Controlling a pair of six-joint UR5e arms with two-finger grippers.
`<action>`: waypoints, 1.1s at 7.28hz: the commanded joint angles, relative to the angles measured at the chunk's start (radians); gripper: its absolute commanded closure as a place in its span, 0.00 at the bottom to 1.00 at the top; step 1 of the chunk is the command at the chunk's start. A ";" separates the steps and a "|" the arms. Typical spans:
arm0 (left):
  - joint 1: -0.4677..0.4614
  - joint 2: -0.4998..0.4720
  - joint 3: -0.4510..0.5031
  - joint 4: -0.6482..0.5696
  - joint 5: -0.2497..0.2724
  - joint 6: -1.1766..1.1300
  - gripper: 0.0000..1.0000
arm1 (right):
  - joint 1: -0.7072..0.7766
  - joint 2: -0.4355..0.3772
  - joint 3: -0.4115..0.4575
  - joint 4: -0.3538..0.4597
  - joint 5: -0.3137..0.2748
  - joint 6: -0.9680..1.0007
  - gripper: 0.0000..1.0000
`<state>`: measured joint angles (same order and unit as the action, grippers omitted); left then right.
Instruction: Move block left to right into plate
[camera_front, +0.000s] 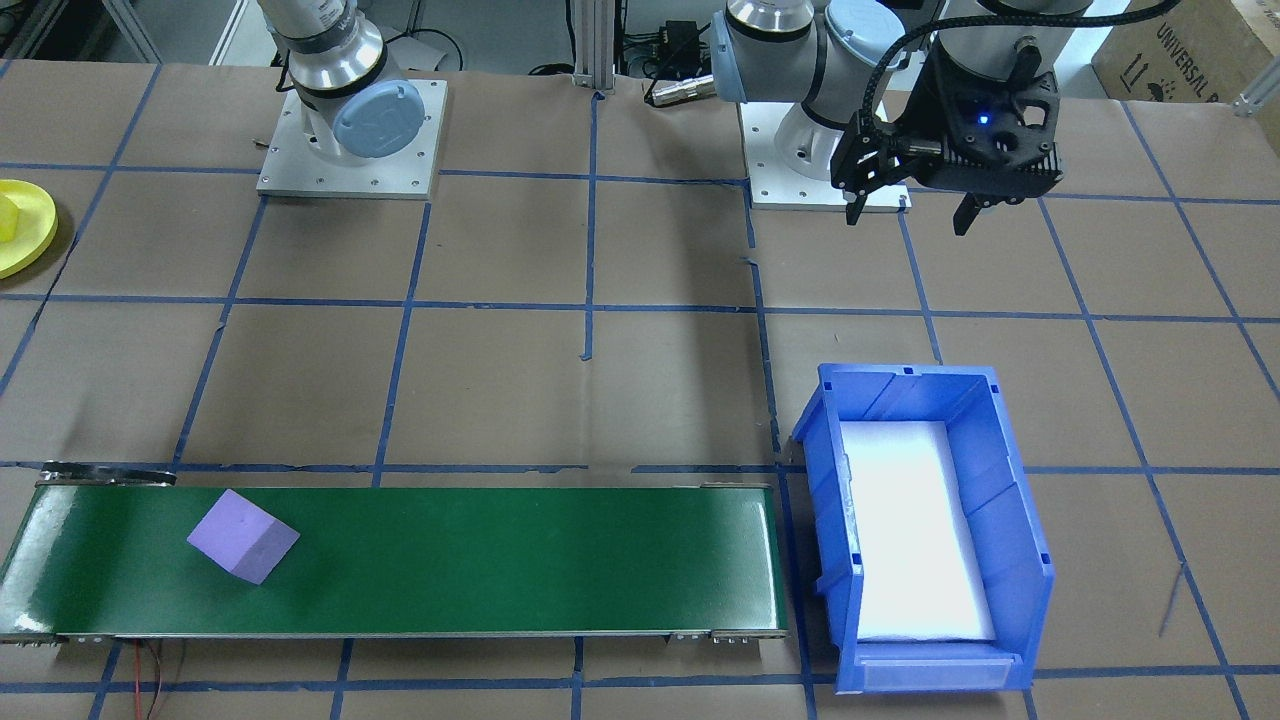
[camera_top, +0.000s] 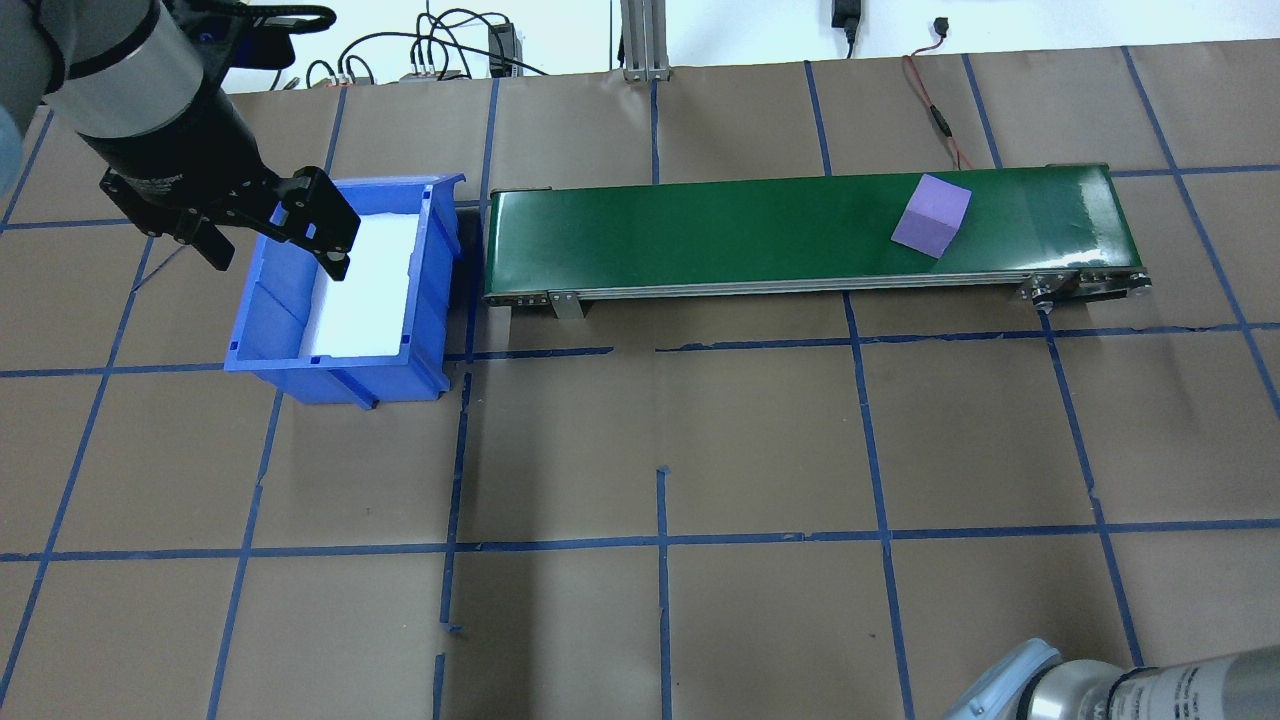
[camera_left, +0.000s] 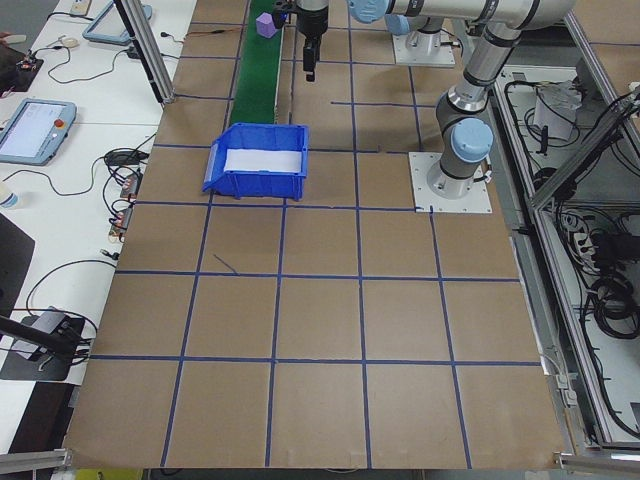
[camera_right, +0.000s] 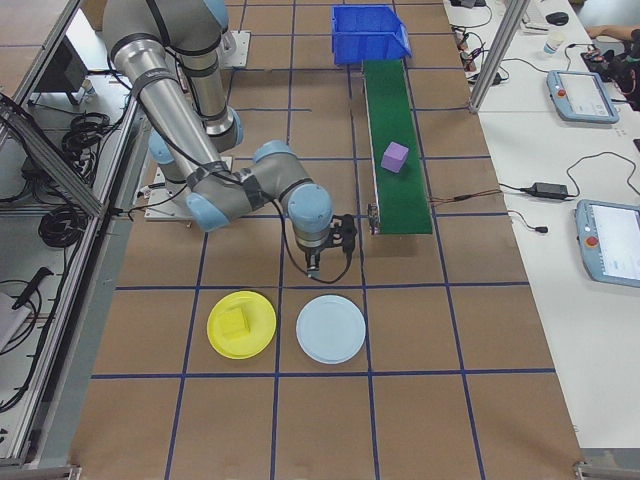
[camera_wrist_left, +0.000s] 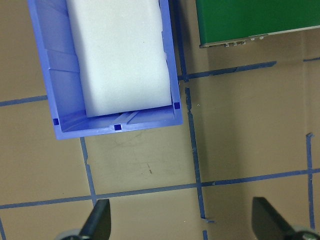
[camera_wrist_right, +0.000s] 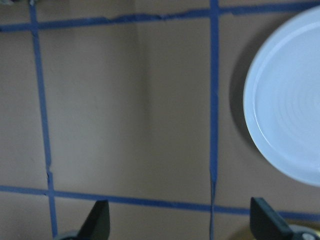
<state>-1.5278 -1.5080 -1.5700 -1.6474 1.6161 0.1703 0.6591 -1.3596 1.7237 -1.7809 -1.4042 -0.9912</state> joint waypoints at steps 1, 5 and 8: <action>0.001 0.000 -0.013 0.003 -0.004 0.000 0.00 | 0.181 0.071 -0.082 -0.002 0.063 0.180 0.00; 0.001 0.000 -0.015 0.006 -0.004 0.000 0.00 | 0.345 0.165 -0.104 -0.018 0.249 0.576 0.01; 0.005 0.000 -0.015 0.009 -0.004 0.002 0.00 | 0.387 0.252 -0.188 -0.029 0.238 0.667 0.02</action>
<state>-1.5239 -1.5079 -1.5846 -1.6396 1.6122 0.1716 1.0315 -1.1430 1.5715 -1.8073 -1.1649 -0.3502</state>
